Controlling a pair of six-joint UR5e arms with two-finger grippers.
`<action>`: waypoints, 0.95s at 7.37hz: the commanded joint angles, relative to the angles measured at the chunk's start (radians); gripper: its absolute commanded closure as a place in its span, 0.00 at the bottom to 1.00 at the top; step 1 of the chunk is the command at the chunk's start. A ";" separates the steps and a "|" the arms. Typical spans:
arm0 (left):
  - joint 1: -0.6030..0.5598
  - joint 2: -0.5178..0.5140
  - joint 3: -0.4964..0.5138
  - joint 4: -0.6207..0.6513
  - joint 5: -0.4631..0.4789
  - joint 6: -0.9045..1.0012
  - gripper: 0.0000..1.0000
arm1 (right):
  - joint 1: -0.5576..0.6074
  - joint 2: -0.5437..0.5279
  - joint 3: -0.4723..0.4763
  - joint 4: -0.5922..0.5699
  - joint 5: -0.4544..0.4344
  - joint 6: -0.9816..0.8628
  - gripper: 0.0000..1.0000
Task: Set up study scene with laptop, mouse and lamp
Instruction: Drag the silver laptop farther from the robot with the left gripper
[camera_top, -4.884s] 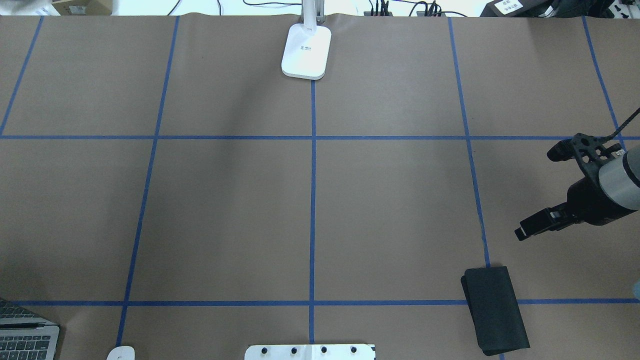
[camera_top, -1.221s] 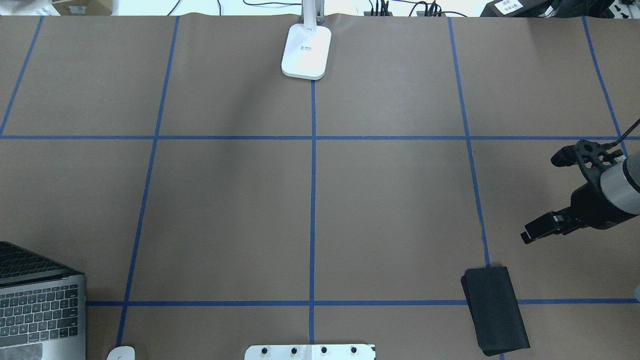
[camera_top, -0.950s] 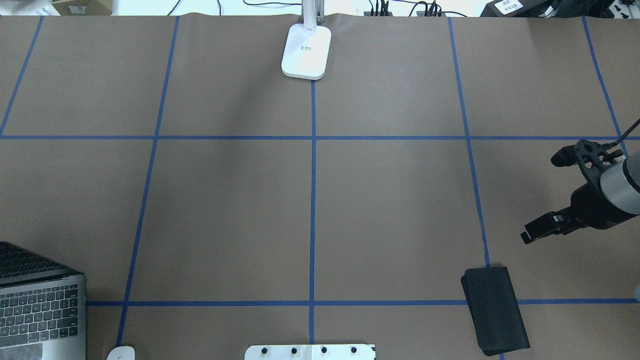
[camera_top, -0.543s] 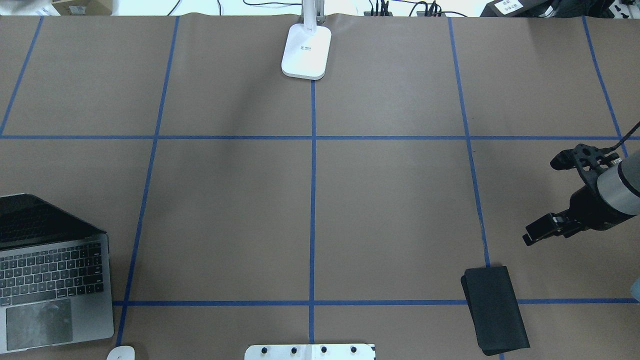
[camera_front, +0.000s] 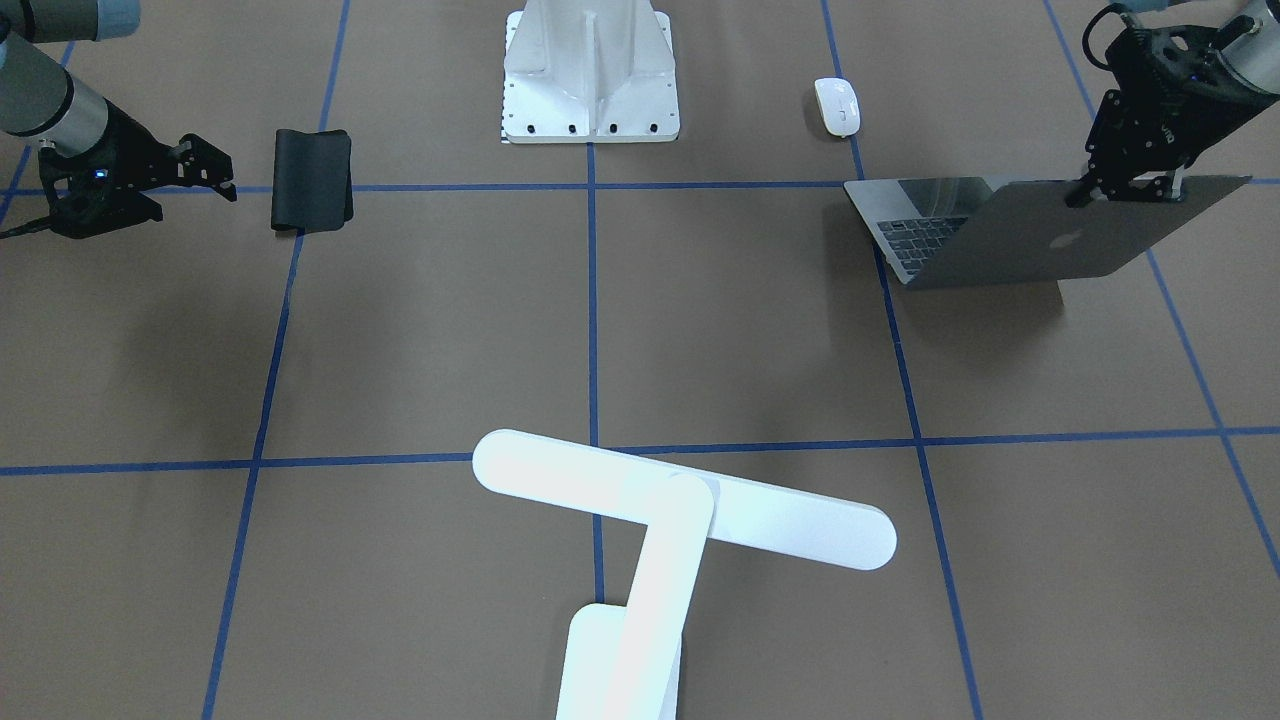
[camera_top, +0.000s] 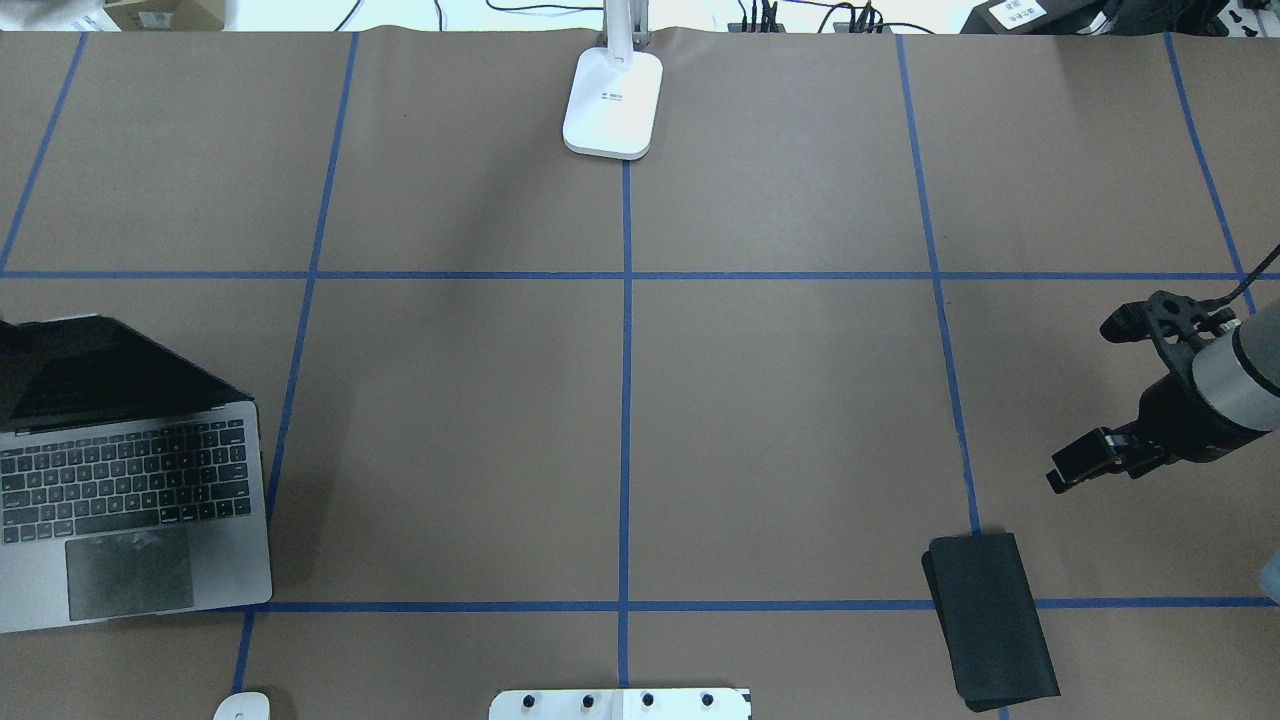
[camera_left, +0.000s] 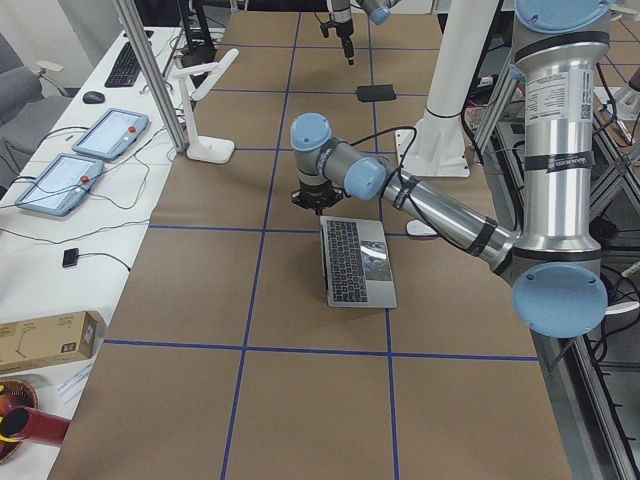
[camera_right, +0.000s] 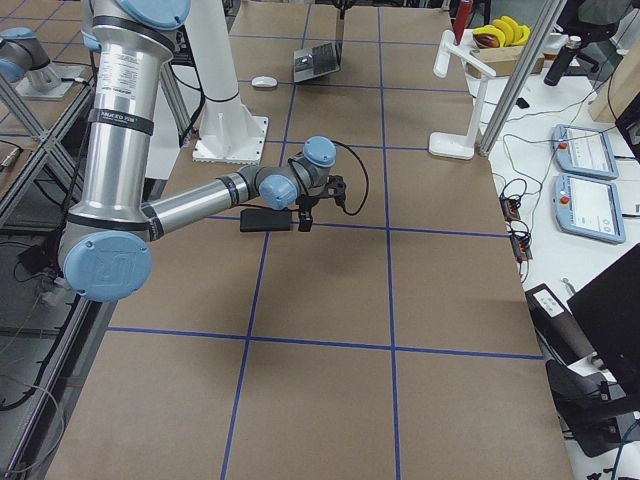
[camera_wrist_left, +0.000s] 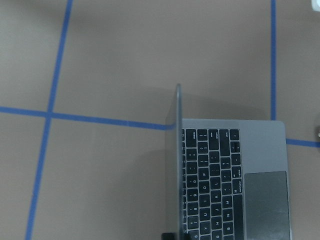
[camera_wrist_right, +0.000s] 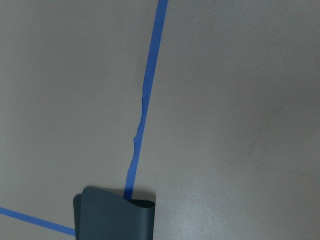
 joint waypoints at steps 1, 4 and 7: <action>-0.006 -0.144 0.092 0.001 0.002 0.000 0.94 | -0.002 0.008 -0.033 -0.001 0.018 0.001 0.01; -0.015 -0.327 0.150 0.089 0.037 -0.002 0.95 | -0.002 0.021 -0.047 0.000 0.052 0.001 0.01; 0.012 -0.488 0.273 0.099 0.081 -0.011 0.95 | -0.003 0.028 -0.050 0.000 0.103 0.001 0.01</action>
